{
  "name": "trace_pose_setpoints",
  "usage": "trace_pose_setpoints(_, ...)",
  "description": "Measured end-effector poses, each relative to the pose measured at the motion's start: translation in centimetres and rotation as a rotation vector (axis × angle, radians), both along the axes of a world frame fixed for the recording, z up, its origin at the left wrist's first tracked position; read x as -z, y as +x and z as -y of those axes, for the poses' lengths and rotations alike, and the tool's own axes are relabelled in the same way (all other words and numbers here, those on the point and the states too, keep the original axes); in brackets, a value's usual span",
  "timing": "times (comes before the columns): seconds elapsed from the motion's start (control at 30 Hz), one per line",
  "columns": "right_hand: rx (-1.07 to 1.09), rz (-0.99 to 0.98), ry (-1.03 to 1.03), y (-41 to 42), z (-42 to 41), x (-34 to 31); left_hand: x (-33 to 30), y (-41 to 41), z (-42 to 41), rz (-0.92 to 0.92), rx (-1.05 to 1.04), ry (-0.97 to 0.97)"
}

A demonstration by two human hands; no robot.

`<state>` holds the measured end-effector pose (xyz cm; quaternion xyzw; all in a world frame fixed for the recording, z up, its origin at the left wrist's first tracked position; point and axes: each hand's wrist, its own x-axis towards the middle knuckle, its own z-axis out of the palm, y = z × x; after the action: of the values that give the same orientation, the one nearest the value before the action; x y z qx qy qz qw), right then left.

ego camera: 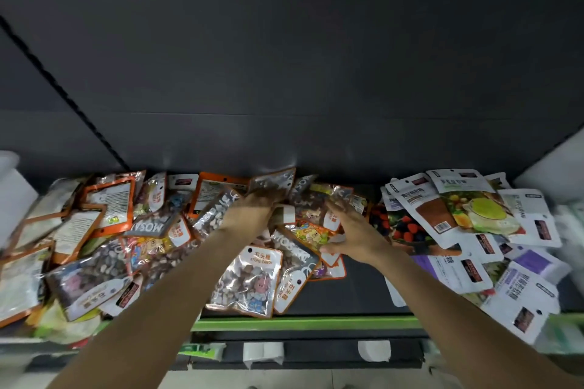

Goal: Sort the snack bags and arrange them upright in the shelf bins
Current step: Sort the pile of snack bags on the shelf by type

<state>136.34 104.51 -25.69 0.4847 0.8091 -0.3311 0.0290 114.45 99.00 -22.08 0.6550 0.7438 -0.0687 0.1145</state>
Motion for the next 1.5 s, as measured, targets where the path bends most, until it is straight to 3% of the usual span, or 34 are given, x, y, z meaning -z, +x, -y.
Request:
trace_pose_setpoints(0.27,-0.002,0.192,0.052,-1.5,0.5,0.0,-0.5,-3.7,-0.6,0.1,-0.13,0.24)
trace_pose_setpoints(0.57,0.022,0.161,0.273,-2.4,0.4,-0.6,-2.5,-7.2,0.6,0.181,-0.259,0.488)
trace_pose_setpoints(0.7,0.094,0.071,0.332,-3.2,0.7,-1.3,-3.4,-8.4,2.5,0.114,-0.319,0.52)
trace_pose_setpoints(0.83,0.197,-0.001,0.383,-4.3,0.4,-3.2,-4.0,-10.0,3.7,0.091,-0.289,0.759)
trace_pose_setpoints(1.03,0.345,-0.366,0.341,-9.7,1.2,-7.8,-3.7,-12.7,4.9,0.002,-0.341,0.85)
trace_pose_setpoints(1.17,0.279,-0.474,0.298,-15.6,2.8,-7.8,-3.9,-15.6,5.9,-0.018,-0.344,0.784)
trace_pose_setpoints(1.33,0.105,-0.38,0.133,-23.3,5.3,-6.0,-2.9,-20.5,9.2,-0.011,-0.446,0.593)
trace_pose_setpoints(1.43,-0.088,-0.29,-0.063,-26.1,7.1,-5.0,-3.2,-22.3,11.0,0.178,-0.532,0.308)
trace_pose_setpoints(1.5,-0.133,-0.251,-0.026,-26.8,7.5,-4.1,-3.8,-21.7,11.9,0.357,-0.591,0.222)
